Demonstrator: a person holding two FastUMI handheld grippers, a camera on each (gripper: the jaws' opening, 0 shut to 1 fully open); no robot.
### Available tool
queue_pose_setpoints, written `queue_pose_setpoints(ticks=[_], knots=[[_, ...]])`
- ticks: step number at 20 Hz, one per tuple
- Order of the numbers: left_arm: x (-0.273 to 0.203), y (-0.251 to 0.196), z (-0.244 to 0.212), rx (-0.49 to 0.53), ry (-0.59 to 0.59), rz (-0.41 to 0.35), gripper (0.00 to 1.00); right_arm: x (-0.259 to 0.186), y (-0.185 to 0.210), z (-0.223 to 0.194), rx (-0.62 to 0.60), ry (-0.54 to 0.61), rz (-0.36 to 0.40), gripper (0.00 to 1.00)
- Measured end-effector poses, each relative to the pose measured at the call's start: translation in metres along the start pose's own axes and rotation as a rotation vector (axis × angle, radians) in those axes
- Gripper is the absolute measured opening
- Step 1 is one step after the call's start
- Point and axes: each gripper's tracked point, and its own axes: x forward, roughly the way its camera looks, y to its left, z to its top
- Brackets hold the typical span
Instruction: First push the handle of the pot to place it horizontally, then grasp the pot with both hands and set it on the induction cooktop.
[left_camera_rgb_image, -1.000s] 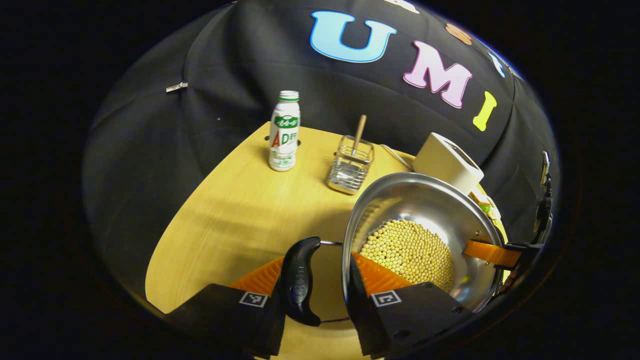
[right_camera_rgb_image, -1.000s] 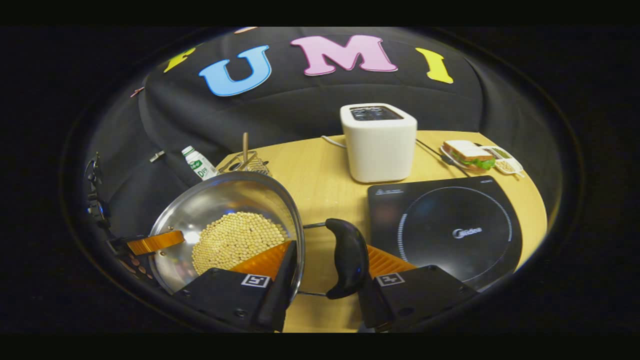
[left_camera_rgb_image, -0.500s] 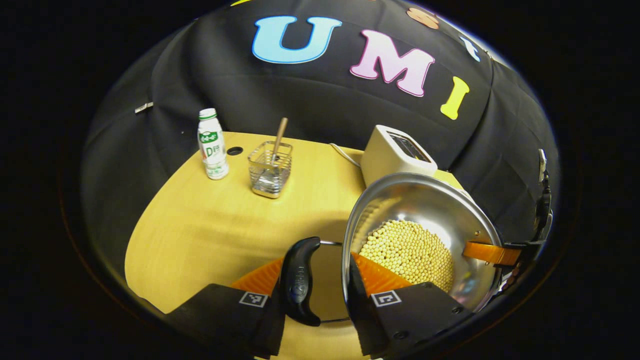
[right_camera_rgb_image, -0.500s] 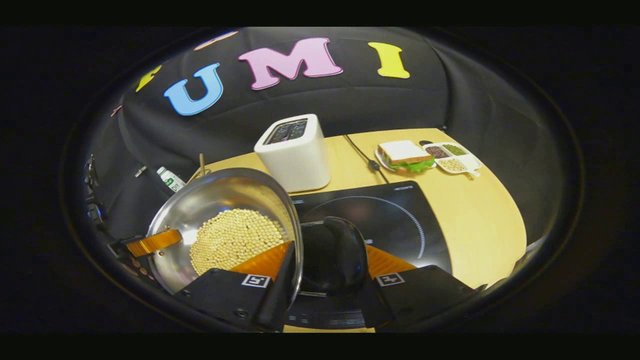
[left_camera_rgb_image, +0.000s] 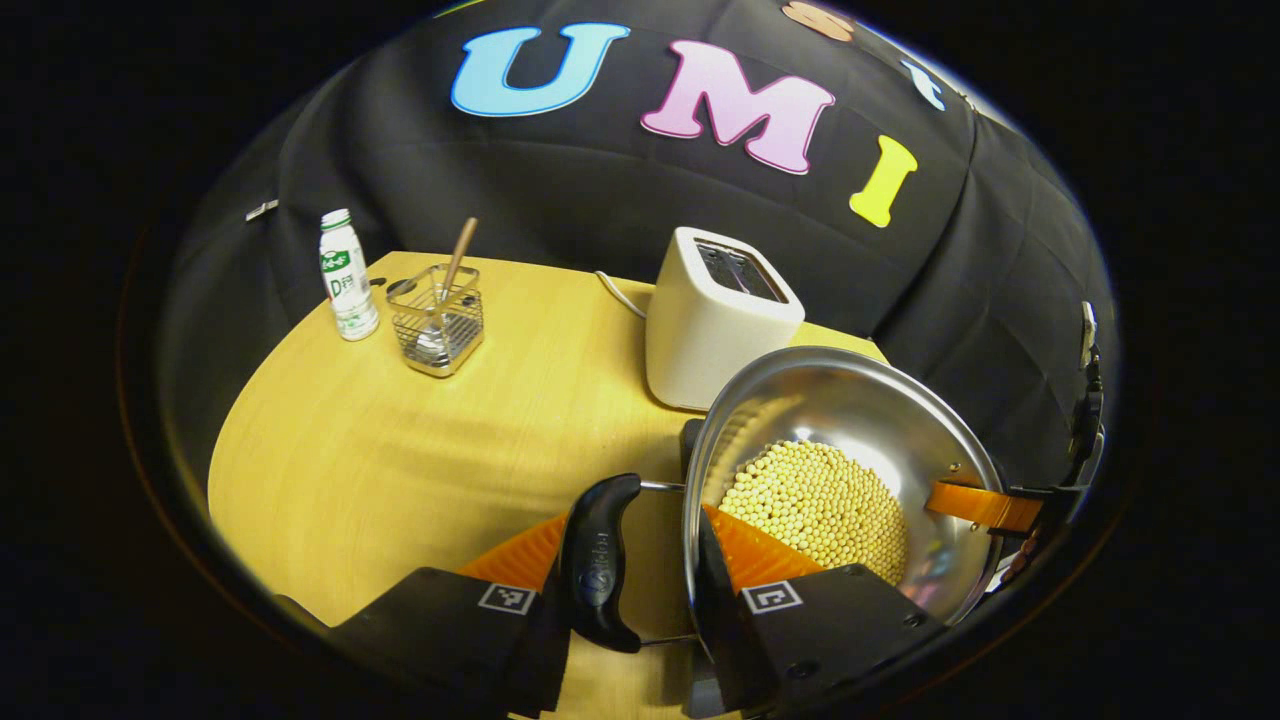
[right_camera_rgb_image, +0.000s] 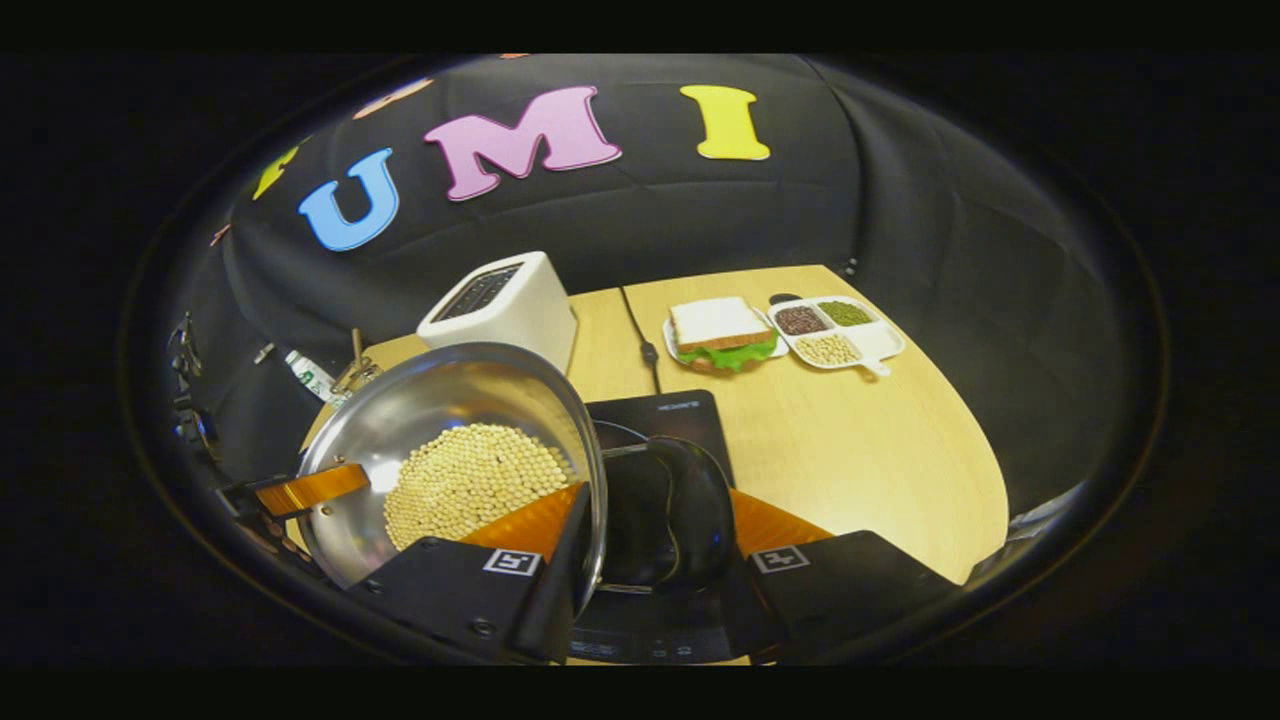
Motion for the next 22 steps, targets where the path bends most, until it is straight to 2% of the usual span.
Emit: queue_pose_setpoints(ticks=[7, 17, 20, 21, 22], knots=[[0.028, -0.02, -0.007, -0.009, 0.011, -0.019, 0.6, 0.018, -0.029, 0.005, 0.014, 0.0, -0.016, 0.61], [0.051, -0.028, -0.016, -0.018, 0.032, -0.021, 0.61, 0.037, -0.046, 0.001, 0.021, 0.02, -0.018, 0.61], [0.052, -0.029, -0.013, 0.012, 0.0, -0.019, 0.62, 0.046, -0.05, -0.007, 0.037, 0.032, -0.011, 0.61], [0.053, -0.029, -0.014, 0.026, 0.002, -0.017, 0.62, 0.046, -0.05, -0.01, 0.052, 0.042, -0.005, 0.58], [0.054, -0.029, -0.014, 0.035, 0.004, -0.015, 0.63, 0.046, -0.049, -0.007, 0.061, 0.029, 0.001, 0.61]])
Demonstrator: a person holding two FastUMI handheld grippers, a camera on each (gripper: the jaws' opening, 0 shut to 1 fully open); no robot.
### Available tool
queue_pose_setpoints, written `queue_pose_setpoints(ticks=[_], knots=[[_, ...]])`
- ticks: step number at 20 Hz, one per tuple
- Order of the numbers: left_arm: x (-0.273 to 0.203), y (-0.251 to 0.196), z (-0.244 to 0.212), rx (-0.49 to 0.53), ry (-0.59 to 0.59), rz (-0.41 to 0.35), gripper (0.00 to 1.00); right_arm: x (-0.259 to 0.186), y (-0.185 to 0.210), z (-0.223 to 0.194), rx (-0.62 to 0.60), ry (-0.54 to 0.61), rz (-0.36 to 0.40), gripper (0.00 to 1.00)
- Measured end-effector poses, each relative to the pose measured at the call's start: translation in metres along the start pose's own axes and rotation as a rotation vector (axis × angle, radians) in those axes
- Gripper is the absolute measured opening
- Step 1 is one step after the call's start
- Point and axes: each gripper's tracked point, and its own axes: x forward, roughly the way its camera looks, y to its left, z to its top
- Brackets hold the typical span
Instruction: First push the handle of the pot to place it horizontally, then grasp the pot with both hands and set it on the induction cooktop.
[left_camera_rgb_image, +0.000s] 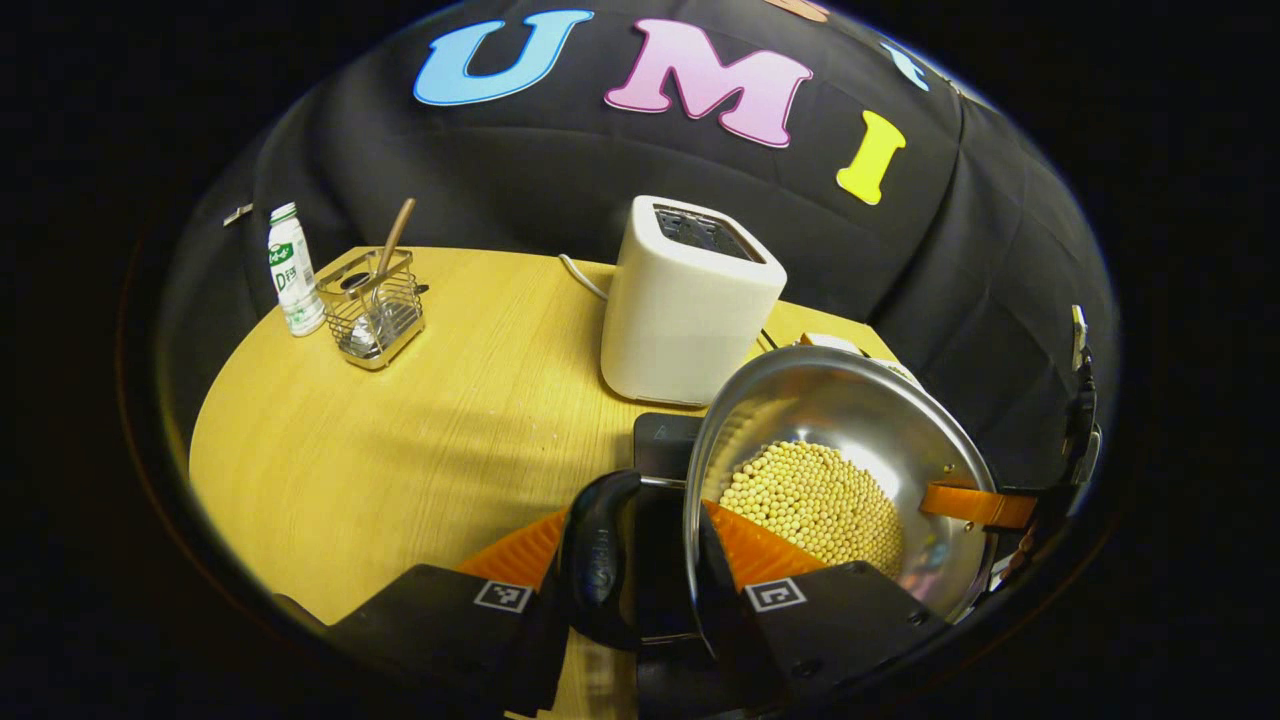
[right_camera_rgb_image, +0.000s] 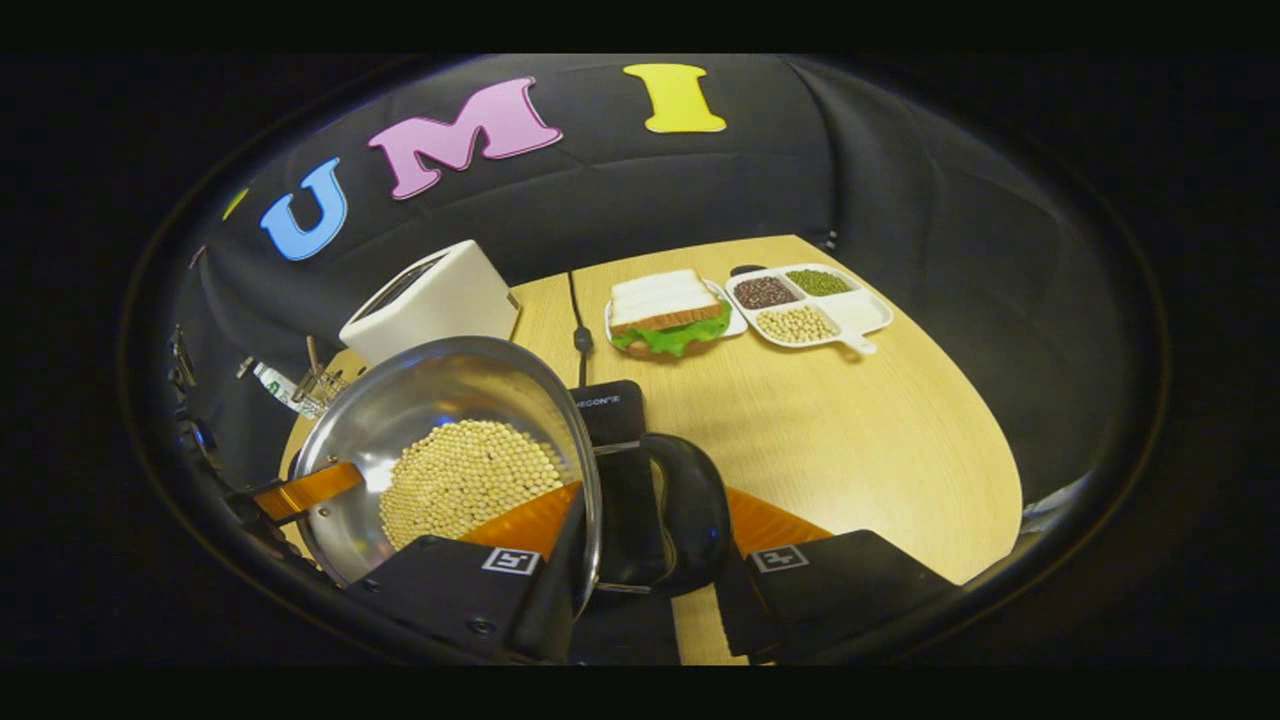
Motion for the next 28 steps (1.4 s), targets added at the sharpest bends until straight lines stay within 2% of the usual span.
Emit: queue_pose_setpoints(ticks=[6, 7, 8, 13, 15, 16, 17, 19, 20, 22, 23, 28], knots=[[0.001, -0.001, -0.001, -0.026, 0.003, -0.001, 0.65, 0.003, -0.001, 0.004, -0.014, -0.032, 0.007, 0.61], [0.0, -0.001, -0.002, -0.024, 0.005, 0.002, 0.65, 0.003, -0.001, 0.003, -0.013, -0.034, 0.008, 0.58], [0.0, 0.0, -0.003, -0.02, 0.015, 0.007, 0.65, 0.004, 0.0, 0.003, -0.003, -0.026, 0.013, 0.63], [0.003, -0.001, -0.007, -0.025, 0.034, 0.018, 0.68, 0.006, 0.001, 0.003, 0.008, -0.017, 0.035, 0.63], [0.004, -0.004, -0.019, -0.041, 0.086, 0.023, 0.69, 0.005, 0.001, -0.001, 0.04, 0.014, 0.039, 0.62], [0.001, -0.006, -0.026, -0.05, 0.113, 0.026, 0.73, 0.004, 0.002, -0.002, 0.055, 0.03, 0.048, 0.62], [0.002, -0.006, -0.029, -0.046, 0.112, 0.034, 0.82, 0.004, 0.0, -0.002, 0.059, 0.034, 0.041, 0.62], [-0.004, -0.006, -0.028, -0.022, 0.098, 0.052, 0.89, -0.001, -0.006, 0.003, 0.065, 0.014, 0.03, 0.73], [-0.008, -0.005, -0.027, -0.014, 0.093, 0.062, 0.96, -0.006, -0.006, 0.006, 0.069, 0.004, 0.034, 0.73], [-0.011, -0.001, -0.021, -0.015, 0.085, 0.081, 0.96, -0.014, -0.008, 0.009, 0.056, -0.017, 0.033, 0.95], [-0.013, 0.0, -0.018, -0.022, 0.08, 0.084, 0.96, -0.017, -0.01, 0.009, 0.042, -0.027, 0.025, 0.98], [-0.029, -0.006, 0.001, -0.021, 0.05, 0.11, 0.96, -0.039, -0.013, 0.015, 0.017, -0.073, 0.001, 0.99]])
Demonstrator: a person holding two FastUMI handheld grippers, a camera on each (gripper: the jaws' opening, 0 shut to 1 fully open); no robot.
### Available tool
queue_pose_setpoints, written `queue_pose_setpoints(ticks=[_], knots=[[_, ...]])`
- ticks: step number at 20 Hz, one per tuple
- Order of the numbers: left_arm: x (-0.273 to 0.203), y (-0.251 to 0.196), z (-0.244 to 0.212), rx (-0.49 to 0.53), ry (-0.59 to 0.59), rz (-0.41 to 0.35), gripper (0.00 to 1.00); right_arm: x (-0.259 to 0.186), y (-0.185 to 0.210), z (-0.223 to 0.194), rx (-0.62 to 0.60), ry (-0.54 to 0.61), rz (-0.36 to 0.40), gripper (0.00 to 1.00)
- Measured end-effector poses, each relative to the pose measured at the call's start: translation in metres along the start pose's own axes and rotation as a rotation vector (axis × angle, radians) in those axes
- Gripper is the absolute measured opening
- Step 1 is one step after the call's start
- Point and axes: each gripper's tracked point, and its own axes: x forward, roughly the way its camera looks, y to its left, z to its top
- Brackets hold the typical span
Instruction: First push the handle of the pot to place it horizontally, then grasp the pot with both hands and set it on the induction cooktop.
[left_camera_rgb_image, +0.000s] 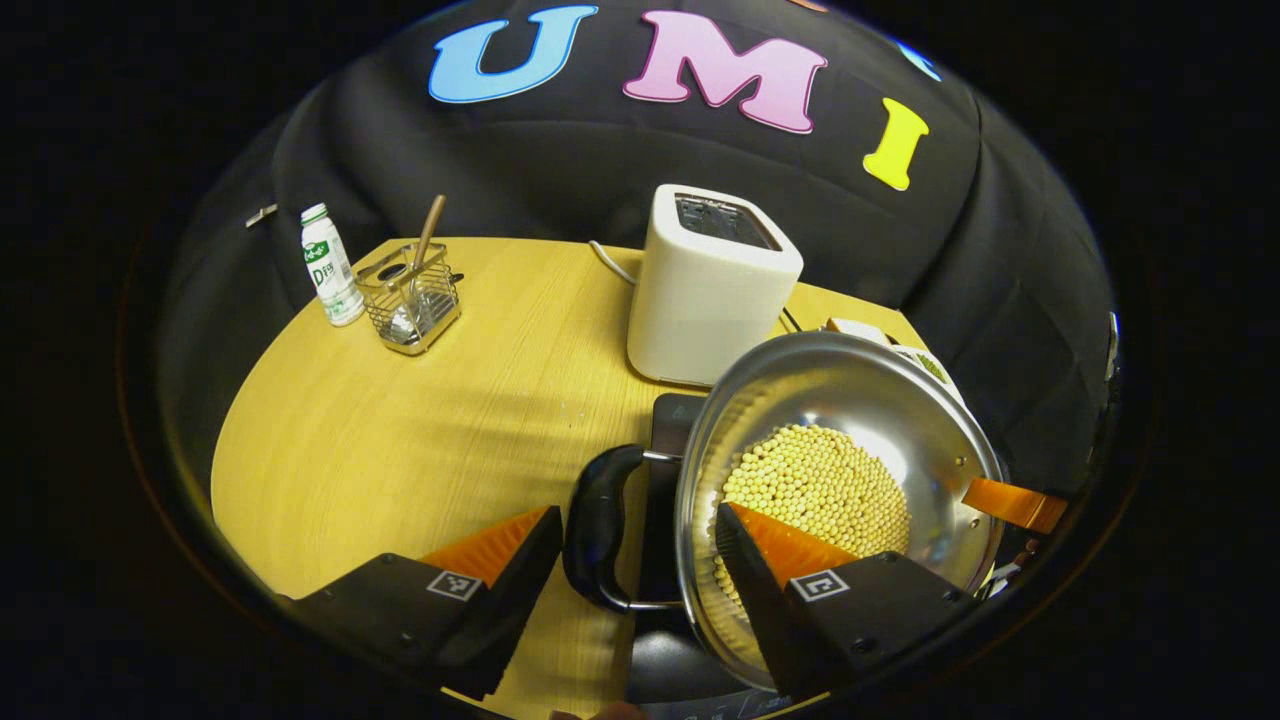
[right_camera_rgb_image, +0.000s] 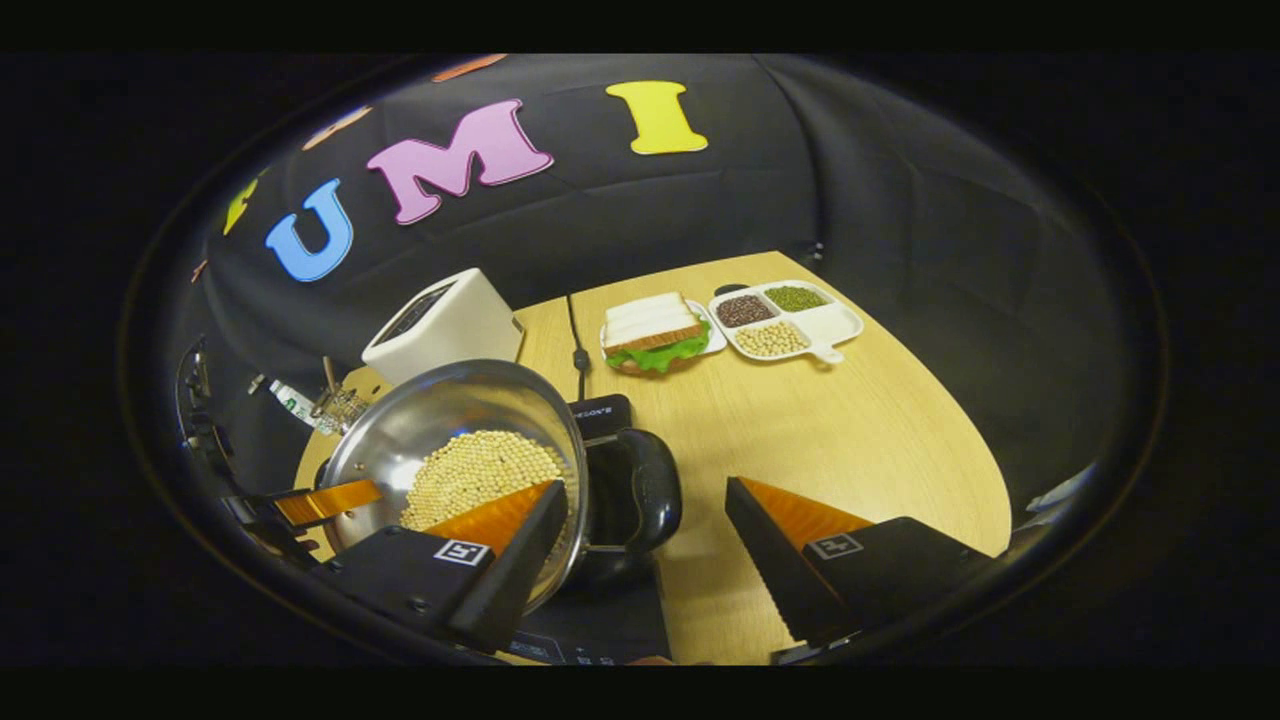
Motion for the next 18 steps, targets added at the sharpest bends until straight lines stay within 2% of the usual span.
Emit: queue_pose_setpoints(ticks=[5, 8, 15, 18], knots=[[-0.04, -0.011, 0.027, 0.06, -0.1, 0.013, 0.96, -0.038, -0.002, 0.023, 0.033, -0.091, -0.034, 0.99], [-0.076, -0.017, 0.05, 0.081, -0.196, 0.003, 0.95, -0.072, -0.007, 0.044, -0.003, -0.194, -0.066, 0.99], [-0.178, 0.003, 0.083, 0.09, -0.429, 0.031, 0.95, -0.183, 0.003, 0.086, -0.054, -0.454, -0.097, 0.98], [-0.234, 0.019, 0.094, 0.104, -0.532, 0.051, 0.95, -0.226, 0.015, 0.089, -0.058, -0.548, -0.1, 0.98]])
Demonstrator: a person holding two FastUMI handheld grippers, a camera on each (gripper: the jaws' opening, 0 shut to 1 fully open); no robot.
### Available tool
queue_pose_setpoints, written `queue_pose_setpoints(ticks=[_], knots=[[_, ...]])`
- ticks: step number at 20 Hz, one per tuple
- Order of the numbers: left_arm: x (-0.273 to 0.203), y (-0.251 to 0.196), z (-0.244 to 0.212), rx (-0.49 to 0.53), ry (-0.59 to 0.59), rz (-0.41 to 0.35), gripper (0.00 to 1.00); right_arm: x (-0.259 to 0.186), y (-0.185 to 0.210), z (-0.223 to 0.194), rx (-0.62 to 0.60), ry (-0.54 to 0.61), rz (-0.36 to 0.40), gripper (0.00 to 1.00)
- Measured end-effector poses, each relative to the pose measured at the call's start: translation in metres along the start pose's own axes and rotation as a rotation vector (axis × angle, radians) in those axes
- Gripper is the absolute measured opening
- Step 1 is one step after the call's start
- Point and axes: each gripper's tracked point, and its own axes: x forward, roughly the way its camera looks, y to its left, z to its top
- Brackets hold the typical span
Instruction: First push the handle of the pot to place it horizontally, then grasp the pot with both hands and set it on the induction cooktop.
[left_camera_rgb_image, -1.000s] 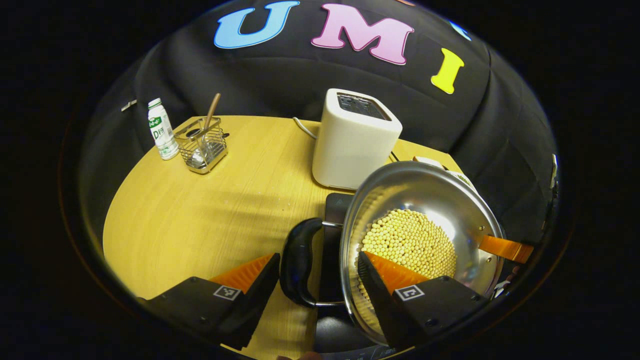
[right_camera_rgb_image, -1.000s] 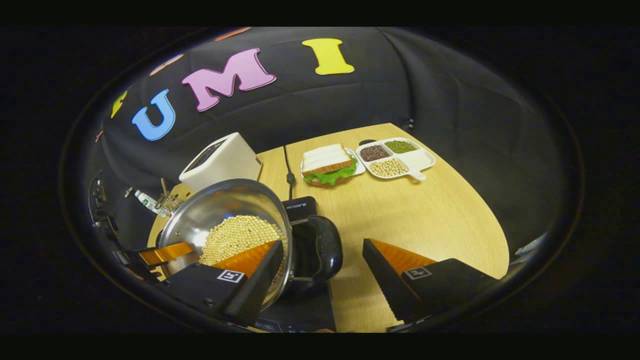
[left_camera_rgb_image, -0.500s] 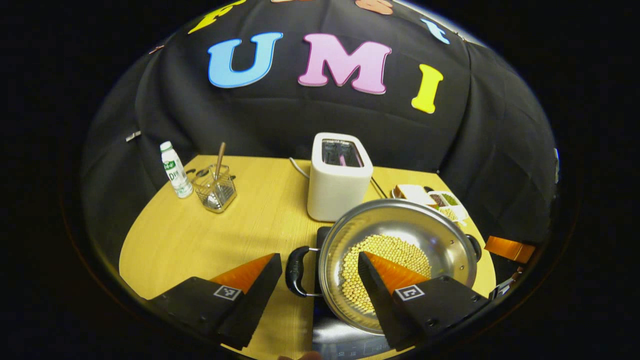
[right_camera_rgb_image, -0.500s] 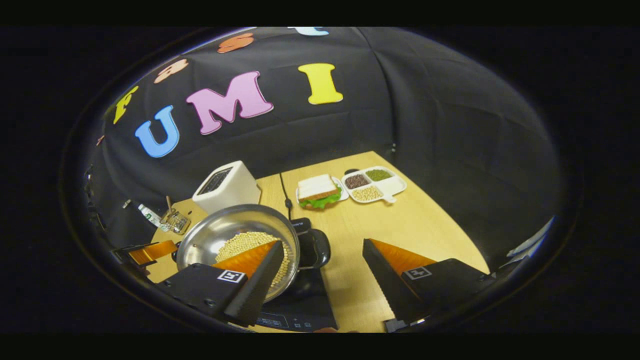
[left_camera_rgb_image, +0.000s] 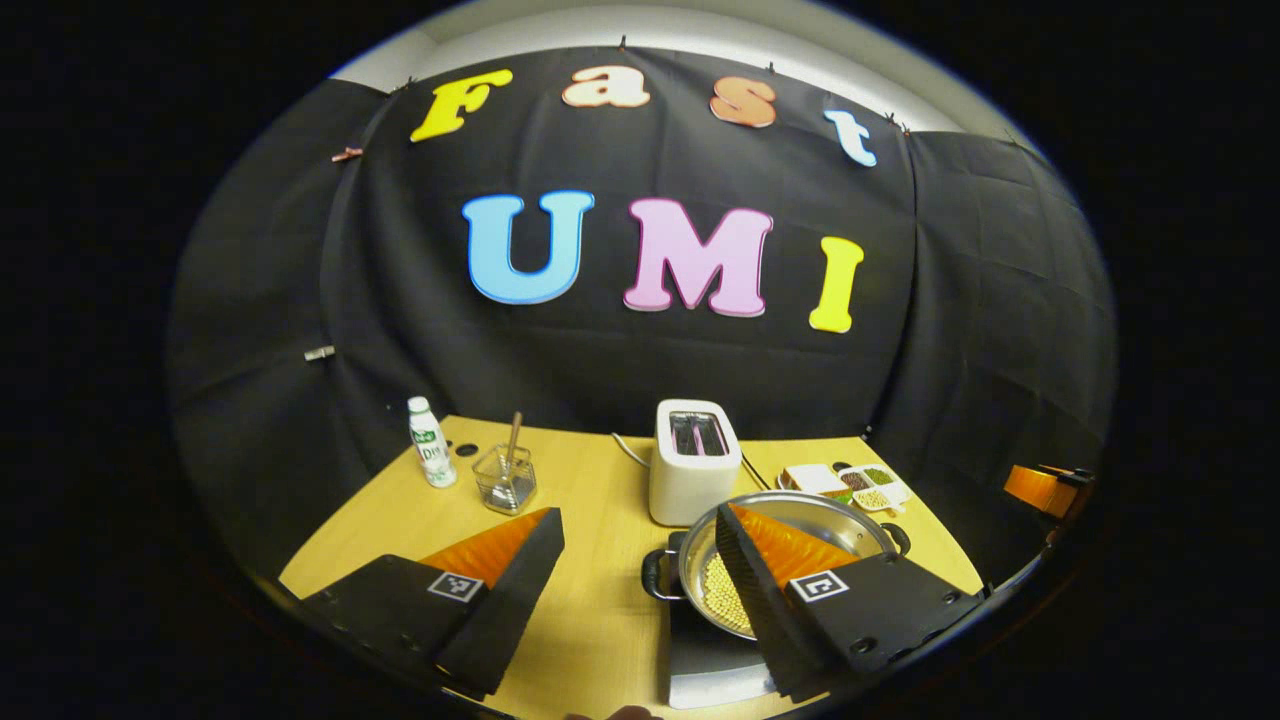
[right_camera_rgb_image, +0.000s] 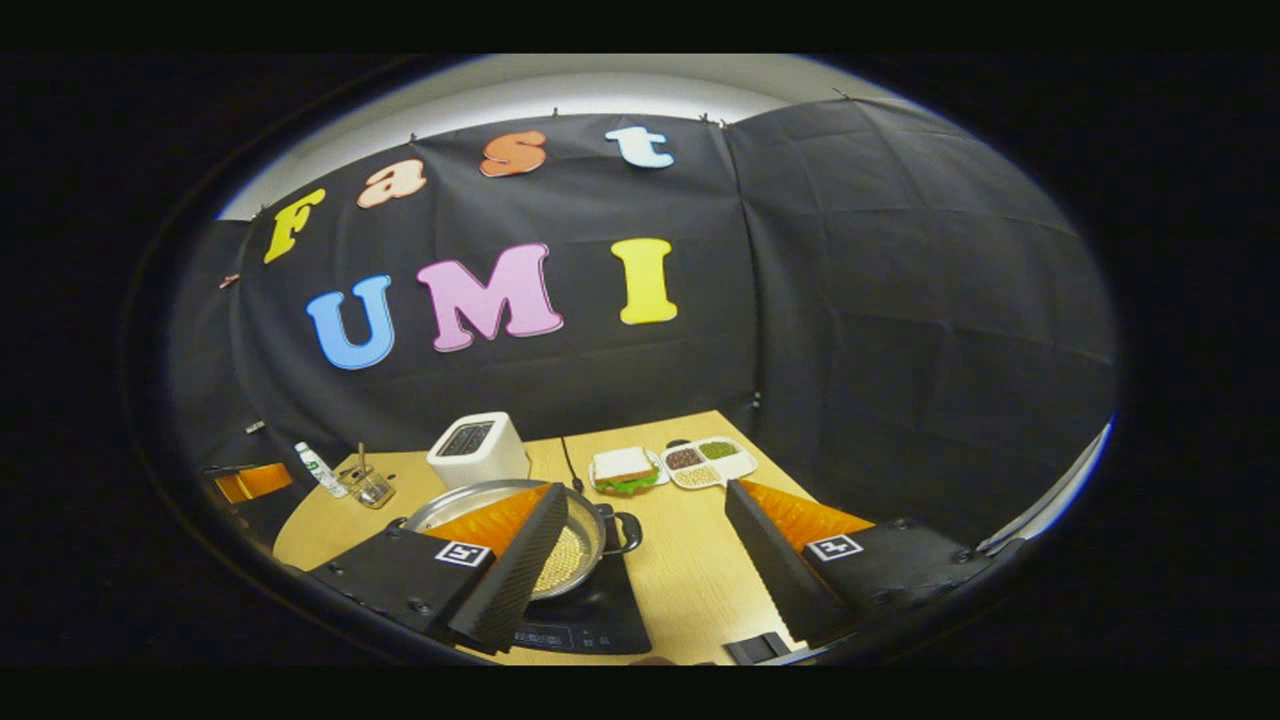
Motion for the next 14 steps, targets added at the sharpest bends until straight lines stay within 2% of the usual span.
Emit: queue_pose_setpoints(ticks=[4, 6, 8, 11, 14], knots=[[-0.064, 0.034, 0.04, 0.055, -0.13, 0.059, 0.95, -0.039, 0.008, 0.015, -0.004, -0.065, -0.003, 0.98], [-0.093, 0.038, 0.033, 0.07, -0.146, 0.059, 0.95, -0.058, 0.016, 0.015, 0.003, -0.093, 0.009, 0.99], [-0.116, 0.029, 0.02, 0.024, -0.139, 0.027, 0.95, -0.076, 0.021, 0.01, -0.03, -0.117, 0.015, 0.99], [-0.14, 0.038, 0.012, -0.023, -0.151, 0.052, 0.95, -0.1, 0.03, 0.003, -0.04, -0.115, 0.025, 0.98], [-0.157, 0.039, 0.013, 0.015, -0.173, 0.055, 0.95, -0.109, 0.034, 0.005, -0.017, -0.12, 0.036, 0.98]])
